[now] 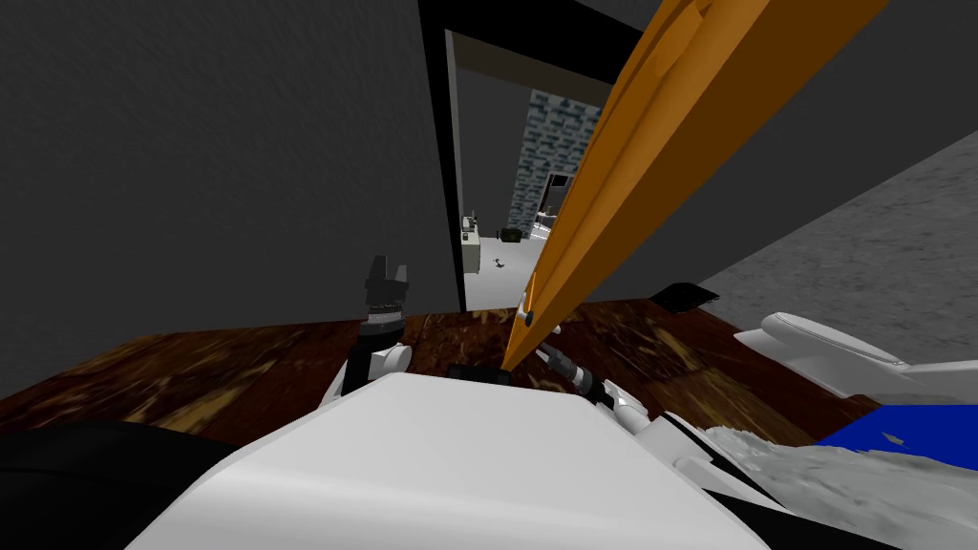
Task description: Pull the door open
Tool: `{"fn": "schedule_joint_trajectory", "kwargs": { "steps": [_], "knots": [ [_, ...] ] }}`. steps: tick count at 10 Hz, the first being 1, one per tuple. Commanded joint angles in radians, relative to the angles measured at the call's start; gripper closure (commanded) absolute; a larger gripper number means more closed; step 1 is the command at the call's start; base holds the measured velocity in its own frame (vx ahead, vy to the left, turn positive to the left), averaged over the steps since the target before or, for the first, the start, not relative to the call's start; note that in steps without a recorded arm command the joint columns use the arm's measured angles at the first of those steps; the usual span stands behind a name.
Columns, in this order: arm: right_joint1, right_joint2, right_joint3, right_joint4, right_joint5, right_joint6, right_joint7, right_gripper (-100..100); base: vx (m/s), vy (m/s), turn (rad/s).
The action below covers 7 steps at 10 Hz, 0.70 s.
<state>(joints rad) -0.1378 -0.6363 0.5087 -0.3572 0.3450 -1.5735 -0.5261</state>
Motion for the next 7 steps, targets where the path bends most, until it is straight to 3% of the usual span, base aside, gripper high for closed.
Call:
{"fn": "schedule_joint_trajectory", "kwargs": {
  "steps": [1,7],
  "knots": [
    [-0.001,0.000,0.000,0.002,0.000,-0.002,0.001,-100,-0.013,-0.050,-0.027],
    [-0.001,0.000,0.000,0.002,0.000,-0.002,0.001,-100,0.003,0.009,0.000]
  ]
}}
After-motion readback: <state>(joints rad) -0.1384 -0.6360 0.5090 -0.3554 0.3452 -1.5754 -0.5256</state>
